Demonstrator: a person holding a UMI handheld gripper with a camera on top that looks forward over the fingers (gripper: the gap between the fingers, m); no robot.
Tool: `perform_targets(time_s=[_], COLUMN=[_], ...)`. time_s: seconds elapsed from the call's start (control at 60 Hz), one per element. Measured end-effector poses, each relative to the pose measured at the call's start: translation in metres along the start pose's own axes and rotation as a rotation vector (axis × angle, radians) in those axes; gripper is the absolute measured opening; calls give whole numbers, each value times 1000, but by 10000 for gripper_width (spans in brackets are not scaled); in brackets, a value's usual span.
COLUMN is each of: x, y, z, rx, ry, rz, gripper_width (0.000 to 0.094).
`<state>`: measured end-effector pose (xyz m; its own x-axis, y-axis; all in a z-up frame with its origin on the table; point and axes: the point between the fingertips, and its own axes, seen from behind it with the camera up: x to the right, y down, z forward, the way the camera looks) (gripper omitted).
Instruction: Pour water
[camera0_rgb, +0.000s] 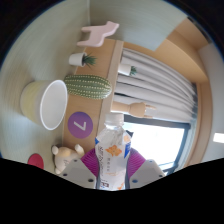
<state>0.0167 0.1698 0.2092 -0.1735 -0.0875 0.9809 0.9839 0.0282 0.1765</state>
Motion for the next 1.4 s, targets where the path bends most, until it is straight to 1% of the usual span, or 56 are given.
perform_targets(time_s=[0.05,0.083,0.15,0.233,0.25,0.267,0.283,0.367,0.417,0.533,0.567,0.667,0.917,0.95,0.967,1.033,1.1,1.183,1.267,1.3,1.333,1.4], x=[8,15,35,55,51,56,57,49,39,11,-2,-40,-103,-109,-106,-107,-106,-104,-105,-107,-109,-112], y=[12,19,36,60,50,62,68,87,93,106,98,98,95,94,94,92,92,91,92,93,95,99], z=[-1,-1,-5,-8,-20,-13,-14,-14,-18,-20,-20,-17,-14,-18,-17,-18,-19,-20,-20,-20,-22,-28], rx=[-39,-62,-81,-90,-129,-109,-116,-142,-152,-154,-165,-189,-259,-254,-235,-227,-218,-214,-223,-239,-258,-299], ry=[-26,-26,-16,9,37,16,16,-5,-2,-19,-35,-84,-137,-139,-124,-124,-121,-117,-118,-128,-135,-138], rz=[243,393,675,966,1021,1058,1109,1359,1480,1603,1633,1707,1767,1765,1766,1757,1739,1729,1742,1754,1770,1791], gripper_width=[328,327,328,327,327,327,347,345,347,346,346,347,347,360,359,359,384,446,509,538,601,775])
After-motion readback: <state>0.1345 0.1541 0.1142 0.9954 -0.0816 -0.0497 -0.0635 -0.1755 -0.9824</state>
